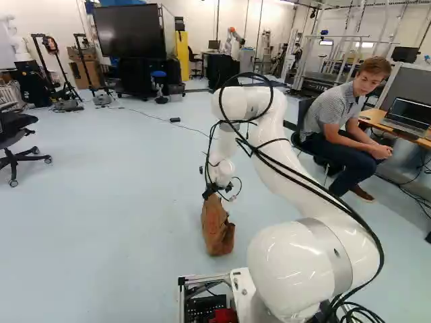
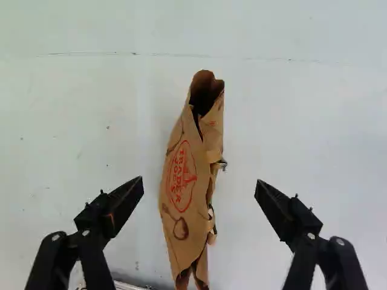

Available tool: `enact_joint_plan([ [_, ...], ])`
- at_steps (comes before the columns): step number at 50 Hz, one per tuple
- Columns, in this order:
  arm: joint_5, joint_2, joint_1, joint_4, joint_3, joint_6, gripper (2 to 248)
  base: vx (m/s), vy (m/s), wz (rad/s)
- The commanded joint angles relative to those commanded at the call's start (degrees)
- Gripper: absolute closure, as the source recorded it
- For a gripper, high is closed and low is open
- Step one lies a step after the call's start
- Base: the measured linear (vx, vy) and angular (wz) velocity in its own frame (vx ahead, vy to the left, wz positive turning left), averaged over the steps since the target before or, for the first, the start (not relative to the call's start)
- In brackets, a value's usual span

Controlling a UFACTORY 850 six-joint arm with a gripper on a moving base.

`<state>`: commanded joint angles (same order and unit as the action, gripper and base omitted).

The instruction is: Pick up the grocery bag from the ground

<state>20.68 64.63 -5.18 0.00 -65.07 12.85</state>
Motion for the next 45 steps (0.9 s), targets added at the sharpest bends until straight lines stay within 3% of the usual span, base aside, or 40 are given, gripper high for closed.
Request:
enact_joint_plan([
  [45,0.00,9.50,0.00,0.00,-7.59,0.00,3,0.000,0.000,0.000],
])
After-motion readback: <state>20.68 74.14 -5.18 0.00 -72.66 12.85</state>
